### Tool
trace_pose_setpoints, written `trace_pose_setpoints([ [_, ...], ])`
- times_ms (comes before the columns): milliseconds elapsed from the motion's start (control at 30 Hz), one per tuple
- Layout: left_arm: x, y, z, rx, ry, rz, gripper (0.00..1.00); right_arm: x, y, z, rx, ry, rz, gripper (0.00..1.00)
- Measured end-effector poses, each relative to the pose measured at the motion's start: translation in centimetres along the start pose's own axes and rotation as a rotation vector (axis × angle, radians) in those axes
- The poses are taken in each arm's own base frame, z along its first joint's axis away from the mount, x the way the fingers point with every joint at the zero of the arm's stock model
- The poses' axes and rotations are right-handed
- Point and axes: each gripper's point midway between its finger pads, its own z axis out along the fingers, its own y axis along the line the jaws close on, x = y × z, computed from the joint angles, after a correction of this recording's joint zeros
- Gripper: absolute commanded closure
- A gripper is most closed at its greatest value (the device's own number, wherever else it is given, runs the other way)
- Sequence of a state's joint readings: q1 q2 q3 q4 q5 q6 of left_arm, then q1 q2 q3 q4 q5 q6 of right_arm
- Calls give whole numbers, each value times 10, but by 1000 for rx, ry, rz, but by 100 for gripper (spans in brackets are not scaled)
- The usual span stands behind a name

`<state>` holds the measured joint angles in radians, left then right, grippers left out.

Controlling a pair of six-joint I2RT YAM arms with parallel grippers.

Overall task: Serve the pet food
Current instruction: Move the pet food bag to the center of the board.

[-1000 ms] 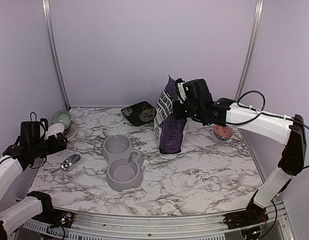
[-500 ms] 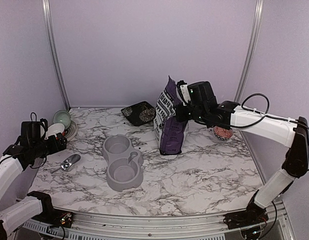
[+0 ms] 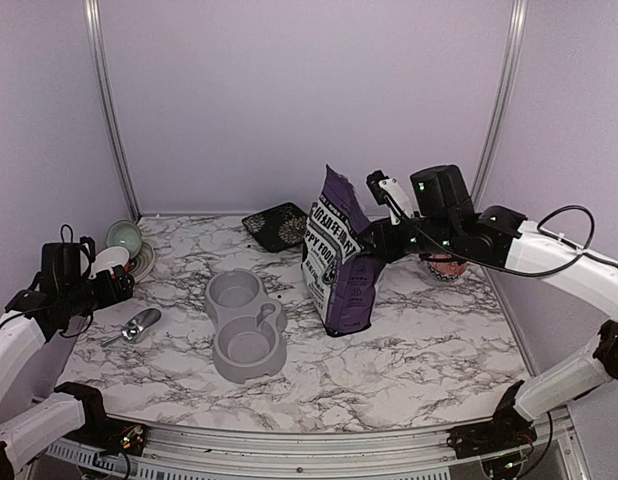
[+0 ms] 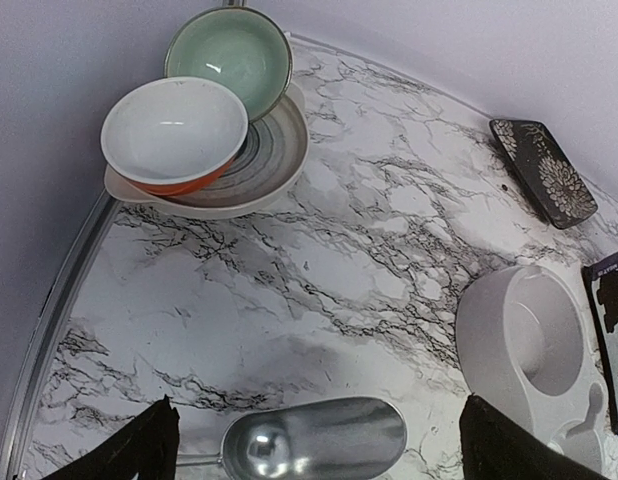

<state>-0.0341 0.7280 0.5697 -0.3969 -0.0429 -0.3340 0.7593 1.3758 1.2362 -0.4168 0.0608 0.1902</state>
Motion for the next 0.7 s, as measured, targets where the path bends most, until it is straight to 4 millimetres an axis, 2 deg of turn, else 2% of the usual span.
trace_pose_setpoints([
  [33, 0, 0, 0, 1, 0, 0, 1, 0, 6, -10, -34, -4, -2, 51],
  [100, 0, 0, 0, 1, 0, 0, 1, -9, 17, -31, -85, -40, 6, 42],
  [200, 0, -1, 0, 3, -1, 0, 1, -23, 25, -58, -134, -96, 14, 35],
  [267, 0, -2, -1, 11, -2, 0, 1, -29, 27, -66, -146, -108, 28, 33],
  [500, -3, -7, -6, 44, -18, 0, 1, -54, 27, -71, -127, -118, 115, 32],
  [700, -8, -5, -12, 33, -50, -1, 1, -77, 23, -57, -69, -92, 176, 32],
])
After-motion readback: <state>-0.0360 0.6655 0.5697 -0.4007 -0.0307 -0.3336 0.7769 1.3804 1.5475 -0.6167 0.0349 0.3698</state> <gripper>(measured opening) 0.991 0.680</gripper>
